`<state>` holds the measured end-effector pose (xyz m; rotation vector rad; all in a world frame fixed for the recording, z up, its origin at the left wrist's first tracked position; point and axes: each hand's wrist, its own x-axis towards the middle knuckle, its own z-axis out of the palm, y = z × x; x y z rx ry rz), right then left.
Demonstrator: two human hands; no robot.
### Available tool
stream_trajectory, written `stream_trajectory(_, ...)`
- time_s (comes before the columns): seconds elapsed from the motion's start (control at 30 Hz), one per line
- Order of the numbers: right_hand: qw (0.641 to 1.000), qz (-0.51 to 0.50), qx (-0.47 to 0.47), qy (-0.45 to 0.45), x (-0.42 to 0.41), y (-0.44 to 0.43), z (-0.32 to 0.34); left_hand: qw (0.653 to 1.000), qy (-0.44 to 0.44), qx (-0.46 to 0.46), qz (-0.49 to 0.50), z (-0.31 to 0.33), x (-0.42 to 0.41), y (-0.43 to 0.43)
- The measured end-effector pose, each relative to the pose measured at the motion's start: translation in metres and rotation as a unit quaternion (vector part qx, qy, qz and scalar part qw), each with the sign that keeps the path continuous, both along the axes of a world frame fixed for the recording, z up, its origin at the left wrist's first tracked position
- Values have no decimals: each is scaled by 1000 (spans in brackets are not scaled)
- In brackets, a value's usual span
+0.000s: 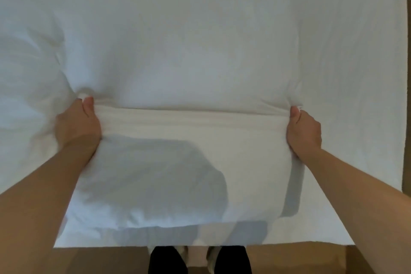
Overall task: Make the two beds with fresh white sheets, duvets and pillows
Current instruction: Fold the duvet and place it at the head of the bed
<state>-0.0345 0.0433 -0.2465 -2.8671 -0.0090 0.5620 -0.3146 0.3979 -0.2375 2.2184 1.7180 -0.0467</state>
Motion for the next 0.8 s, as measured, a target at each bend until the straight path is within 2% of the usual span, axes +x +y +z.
stream_trajectory(0.13,994,-74,23,83,-34,-18,20,997,-62,-41,18,22,-28,-25)
stream_trajectory(0.27,976,-165,22,140,-103,-57,40,997,-31,-52,45,50,-81,-83)
stream_trajectory(0.43,977,-174,85,85,-139,-52,45,994,-46,-80,61,58,-82,-107)
stream_trajectory(0.53,956,-248,141,67,-126,-41,43,990,-83,-69,96,56,-76,-106)
stream_trajectory(0.6,941,-281,141,121,-122,-43,37,987,-95,-60,119,54,-85,-106)
stream_trajectory(0.67,921,-305,99,221,-132,-47,37,988,-75,-51,125,55,-96,-111)
stream_trajectory(0.7,914,-300,79,261,-138,-49,37,989,-71,-50,120,56,-97,-113)
stream_trajectory(0.73,923,-257,62,279,-142,-50,34,990,-67,-48,113,58,-95,-115)
stream_trajectory(0.8,960,-140,47,236,-141,-50,34,992,-55,-53,99,60,-91,-113)
